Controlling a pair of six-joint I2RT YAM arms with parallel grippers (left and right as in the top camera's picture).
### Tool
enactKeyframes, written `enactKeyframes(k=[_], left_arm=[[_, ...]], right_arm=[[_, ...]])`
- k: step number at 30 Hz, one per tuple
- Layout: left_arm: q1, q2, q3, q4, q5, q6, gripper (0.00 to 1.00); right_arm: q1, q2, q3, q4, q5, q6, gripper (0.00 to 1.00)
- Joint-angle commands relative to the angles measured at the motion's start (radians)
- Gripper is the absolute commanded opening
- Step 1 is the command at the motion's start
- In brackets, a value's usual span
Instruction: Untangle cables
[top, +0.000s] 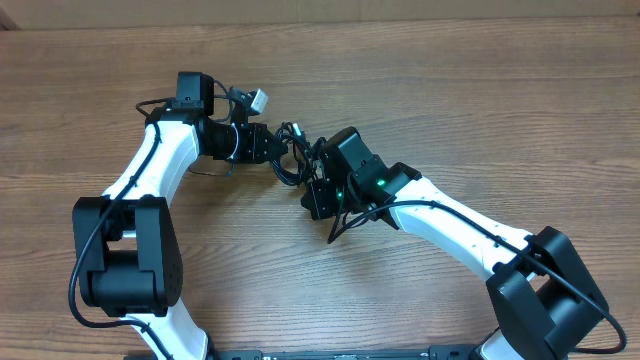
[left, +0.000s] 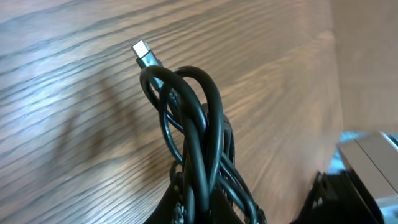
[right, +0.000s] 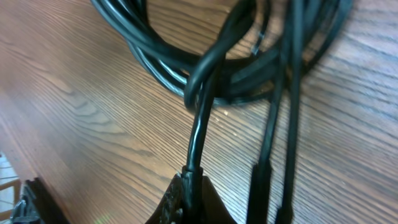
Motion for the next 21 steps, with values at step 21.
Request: enactKeyframes(k=[21], left_arm=[[-0.007, -0.009, 0.012, -0.024, 0.156, 0.187, 0.04]], right_arm=[[-0.013, -0.022, -0.008, 0.171, -0.108, 0.014, 0.44]])
